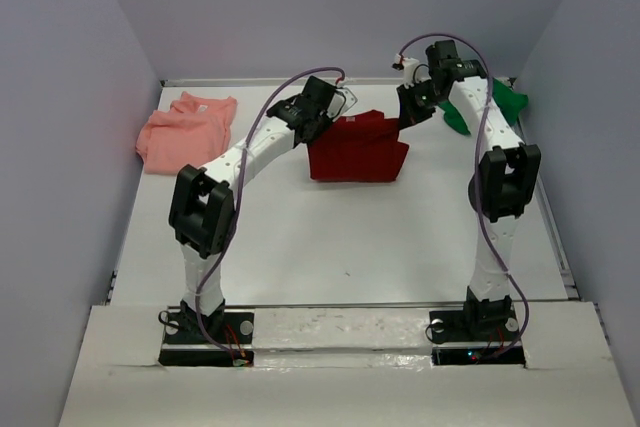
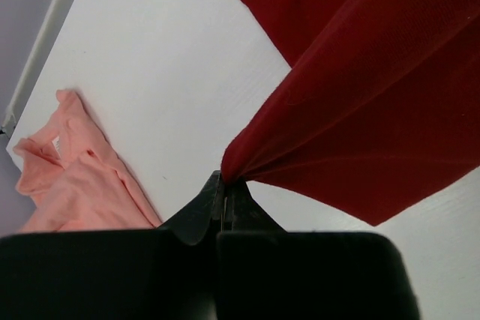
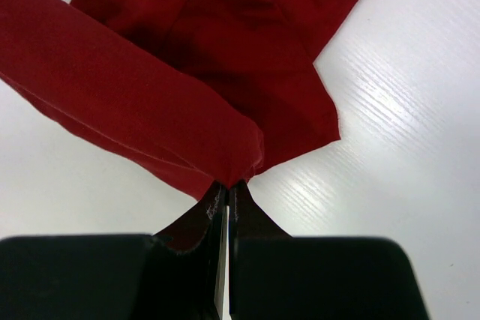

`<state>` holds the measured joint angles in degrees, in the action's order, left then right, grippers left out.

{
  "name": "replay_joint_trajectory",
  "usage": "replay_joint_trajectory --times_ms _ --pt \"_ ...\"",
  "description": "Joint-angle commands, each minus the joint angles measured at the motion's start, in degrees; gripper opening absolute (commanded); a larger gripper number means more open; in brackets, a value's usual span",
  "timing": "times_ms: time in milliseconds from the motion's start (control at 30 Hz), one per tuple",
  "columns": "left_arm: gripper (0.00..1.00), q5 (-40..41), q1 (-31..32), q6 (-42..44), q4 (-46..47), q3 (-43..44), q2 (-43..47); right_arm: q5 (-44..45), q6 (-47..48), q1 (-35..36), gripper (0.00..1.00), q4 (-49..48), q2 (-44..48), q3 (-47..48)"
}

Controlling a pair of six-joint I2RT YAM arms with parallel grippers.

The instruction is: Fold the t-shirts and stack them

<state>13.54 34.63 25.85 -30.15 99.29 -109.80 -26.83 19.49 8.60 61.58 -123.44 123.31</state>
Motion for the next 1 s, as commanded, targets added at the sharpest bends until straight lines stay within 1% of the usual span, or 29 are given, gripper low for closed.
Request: replay_joint_trajectory --times_ms 0,233,367,467,567,667,800,967 --pt "0.00 0.5 0.1 -0.2 2.2 3.3 -1.6 2.7 -0.1 -0.7 0.00 -4.1 -1.1 3.1" --pt "0.00 1.2 -0.2 -2.1 6.7 6.1 -6.3 5.3 -0.7 -0.7 0.00 -7.8 -3.3 3.6" --pt "0.00 2.2 -0.4 -2.0 7.2 11.6 -9.1 6.5 -0.5 -0.7 0.00 -8.6 -5.4 5.1" --pt "0.00 4.4 -0.4 -1.6 7.6 14.7 -11.0 6.7 -0.5 -0.7 0.00 -9.3 -6.1 6.0" --pt "0.00 6.9 -0.6 -1.2 9.5 15.6 -11.8 6.9 -0.7 -0.7 0.00 -10.1 -6.6 6.6" --pt "0.00 8.7 -0.7 -1.2 9.4 17.2 -13.3 7.1 -0.9 -0.7 0.00 -11.0 -6.8 6.9" --pt "0.00 9.2 -0.7 -2.0 8.5 17.4 -15.0 7.8 -1.2 -0.7 0.00 -12.1 -7.2 7.1" --pt "0.00 8.7 -0.8 -2.4 9.7 14.5 -15.1 9.0 -1.5 -0.7 0.00 -14.6 -8.0 6.2"
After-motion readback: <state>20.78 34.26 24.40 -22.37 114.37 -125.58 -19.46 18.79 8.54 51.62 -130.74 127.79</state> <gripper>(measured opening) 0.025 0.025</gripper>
